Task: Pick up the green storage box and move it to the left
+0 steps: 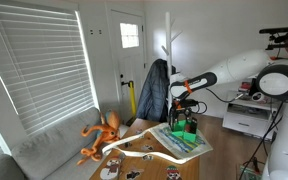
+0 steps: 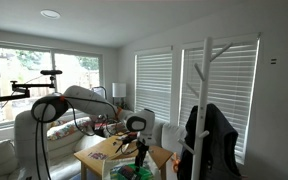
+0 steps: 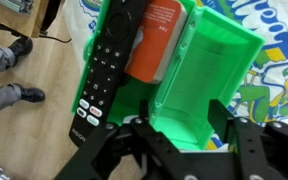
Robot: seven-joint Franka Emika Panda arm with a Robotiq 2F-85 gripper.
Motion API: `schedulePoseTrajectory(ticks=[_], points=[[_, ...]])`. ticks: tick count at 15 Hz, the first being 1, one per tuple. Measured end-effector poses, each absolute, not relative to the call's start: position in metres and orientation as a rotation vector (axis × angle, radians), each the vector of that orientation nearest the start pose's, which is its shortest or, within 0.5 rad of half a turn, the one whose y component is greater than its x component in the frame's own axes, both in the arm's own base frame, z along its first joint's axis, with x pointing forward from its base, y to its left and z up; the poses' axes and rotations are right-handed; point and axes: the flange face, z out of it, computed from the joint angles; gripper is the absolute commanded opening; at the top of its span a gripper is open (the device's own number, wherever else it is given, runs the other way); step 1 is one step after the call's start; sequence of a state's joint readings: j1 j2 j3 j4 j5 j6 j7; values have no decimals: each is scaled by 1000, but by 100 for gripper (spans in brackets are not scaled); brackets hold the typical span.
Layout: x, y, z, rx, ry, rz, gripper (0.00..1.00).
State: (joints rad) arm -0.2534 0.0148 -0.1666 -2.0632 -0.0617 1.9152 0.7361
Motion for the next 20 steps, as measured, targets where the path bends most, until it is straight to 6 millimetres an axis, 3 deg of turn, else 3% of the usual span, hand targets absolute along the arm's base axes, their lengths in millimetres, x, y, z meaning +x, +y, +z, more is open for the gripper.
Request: schedulePoseTrajectory(ticks=[7,10,14,15,17,20], points=[[484,-221,409,-2715,1726,265,56],[481,-224,408,-2709,1735,280,46],[478,-222,402,-2711,1732,305,52],[478,-220,400,-2715,1728,311,49],[477,-215,395,-2723,1717,327,26],[477,-209,390,-2737,1705,342,4]])
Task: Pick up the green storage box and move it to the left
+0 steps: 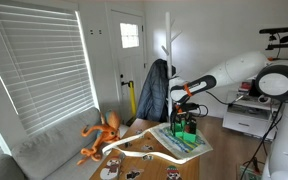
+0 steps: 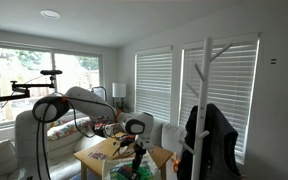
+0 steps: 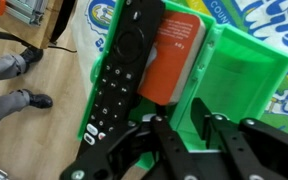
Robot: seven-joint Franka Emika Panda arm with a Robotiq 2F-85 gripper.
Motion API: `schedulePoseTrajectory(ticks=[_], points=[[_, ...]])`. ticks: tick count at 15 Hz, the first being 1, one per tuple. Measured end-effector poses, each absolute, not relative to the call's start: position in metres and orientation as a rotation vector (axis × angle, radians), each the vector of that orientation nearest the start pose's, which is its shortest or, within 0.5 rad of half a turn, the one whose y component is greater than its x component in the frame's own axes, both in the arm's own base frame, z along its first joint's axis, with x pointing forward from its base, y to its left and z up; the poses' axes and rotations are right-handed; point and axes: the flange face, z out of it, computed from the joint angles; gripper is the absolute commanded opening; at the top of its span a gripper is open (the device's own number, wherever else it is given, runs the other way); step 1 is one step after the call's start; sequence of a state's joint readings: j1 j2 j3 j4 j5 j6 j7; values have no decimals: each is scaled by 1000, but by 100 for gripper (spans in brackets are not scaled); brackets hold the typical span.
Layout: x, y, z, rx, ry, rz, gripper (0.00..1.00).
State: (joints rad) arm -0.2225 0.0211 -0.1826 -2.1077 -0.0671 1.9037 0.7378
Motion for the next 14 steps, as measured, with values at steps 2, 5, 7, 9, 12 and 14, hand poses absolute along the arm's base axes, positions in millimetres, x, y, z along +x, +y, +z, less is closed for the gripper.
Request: schedulePoseTrajectory(ticks=[2,5,7,9,12,14], points=[[477,-208,390,-2737,1707,340,4],[477,-205,394,-2736,1706,319,3],[478,-203,401,-2739,1699,298,3],[483,-198,416,-2753,1672,250,3],[499,-175,450,-2827,1554,148,3],[512,-148,475,-2917,1414,92,3]])
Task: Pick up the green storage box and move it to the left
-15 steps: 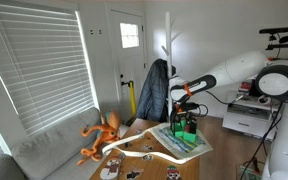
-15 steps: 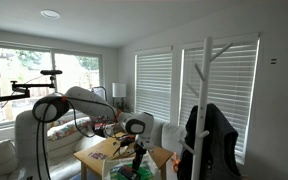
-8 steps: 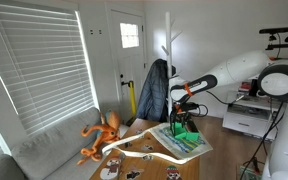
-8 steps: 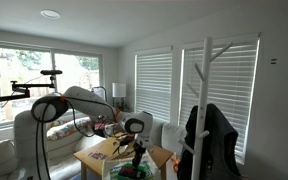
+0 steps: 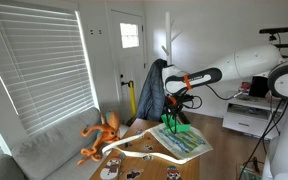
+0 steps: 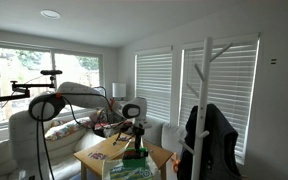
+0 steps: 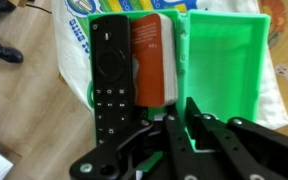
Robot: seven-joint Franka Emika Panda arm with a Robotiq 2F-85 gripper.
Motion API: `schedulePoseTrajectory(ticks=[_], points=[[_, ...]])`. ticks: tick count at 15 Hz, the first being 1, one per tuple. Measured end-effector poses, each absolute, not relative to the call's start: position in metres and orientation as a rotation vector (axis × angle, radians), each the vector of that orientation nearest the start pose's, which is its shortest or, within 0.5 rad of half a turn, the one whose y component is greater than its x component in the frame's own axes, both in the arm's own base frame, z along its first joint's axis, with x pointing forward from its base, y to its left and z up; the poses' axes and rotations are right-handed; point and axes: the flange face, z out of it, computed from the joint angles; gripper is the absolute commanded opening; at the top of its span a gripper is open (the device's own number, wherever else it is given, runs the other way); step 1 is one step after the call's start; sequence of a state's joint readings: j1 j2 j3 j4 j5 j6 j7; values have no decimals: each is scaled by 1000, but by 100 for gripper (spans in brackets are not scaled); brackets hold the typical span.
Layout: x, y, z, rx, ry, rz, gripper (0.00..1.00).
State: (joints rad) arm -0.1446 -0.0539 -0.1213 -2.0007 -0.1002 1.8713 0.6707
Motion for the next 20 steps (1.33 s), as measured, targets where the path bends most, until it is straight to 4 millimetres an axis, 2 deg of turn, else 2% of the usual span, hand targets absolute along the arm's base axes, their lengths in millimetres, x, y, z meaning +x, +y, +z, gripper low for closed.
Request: schedulePoseTrajectory(ticks=[3,7,10,12,13,14,16,20], points=[[522,-99,506,-3052,1198,10,3],[520,-22,525,-3198,883,-44,3],[508,39,523,-3274,619,-45,3],[493,79,516,-3319,439,-23,3],[484,99,510,-3339,347,-12,13],[475,117,505,-3354,274,-2,13],[462,138,499,-3372,194,6,13],[461,136,499,-3373,186,8,13]])
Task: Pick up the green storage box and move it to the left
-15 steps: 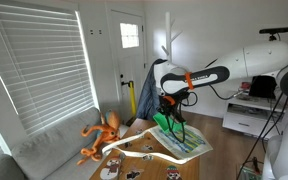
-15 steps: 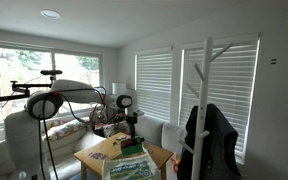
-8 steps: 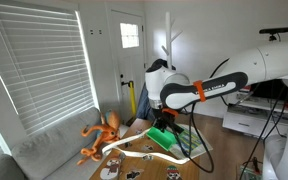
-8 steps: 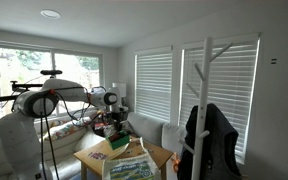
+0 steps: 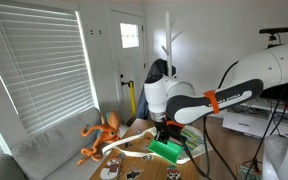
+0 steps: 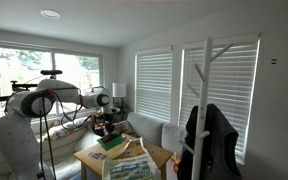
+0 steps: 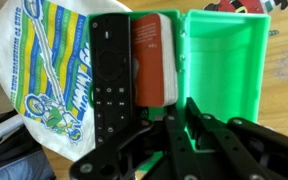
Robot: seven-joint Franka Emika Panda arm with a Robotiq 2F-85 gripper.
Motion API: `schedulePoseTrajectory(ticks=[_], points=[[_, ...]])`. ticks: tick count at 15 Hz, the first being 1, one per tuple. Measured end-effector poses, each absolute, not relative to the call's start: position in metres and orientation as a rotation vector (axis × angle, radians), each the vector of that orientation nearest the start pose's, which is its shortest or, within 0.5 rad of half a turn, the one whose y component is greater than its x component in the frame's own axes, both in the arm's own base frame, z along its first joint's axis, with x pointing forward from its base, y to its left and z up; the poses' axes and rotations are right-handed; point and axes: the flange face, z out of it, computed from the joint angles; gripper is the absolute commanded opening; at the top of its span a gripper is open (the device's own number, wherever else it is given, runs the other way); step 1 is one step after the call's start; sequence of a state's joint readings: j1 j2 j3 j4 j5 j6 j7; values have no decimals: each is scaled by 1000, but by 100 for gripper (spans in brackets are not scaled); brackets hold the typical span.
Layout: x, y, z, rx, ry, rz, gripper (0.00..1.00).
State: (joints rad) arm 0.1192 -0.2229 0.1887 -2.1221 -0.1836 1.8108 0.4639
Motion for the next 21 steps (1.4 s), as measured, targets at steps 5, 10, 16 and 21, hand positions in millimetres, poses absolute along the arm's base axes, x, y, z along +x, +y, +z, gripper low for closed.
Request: schedulePoseTrajectory(ticks=[5,10,16,21], points=[[461,137,496,-3374,181,17,3],[454,170,476,-3394,94,58,3],[433,220,442,-3398,-112,73,3],[434,235,428,-3379,-168,45,3]])
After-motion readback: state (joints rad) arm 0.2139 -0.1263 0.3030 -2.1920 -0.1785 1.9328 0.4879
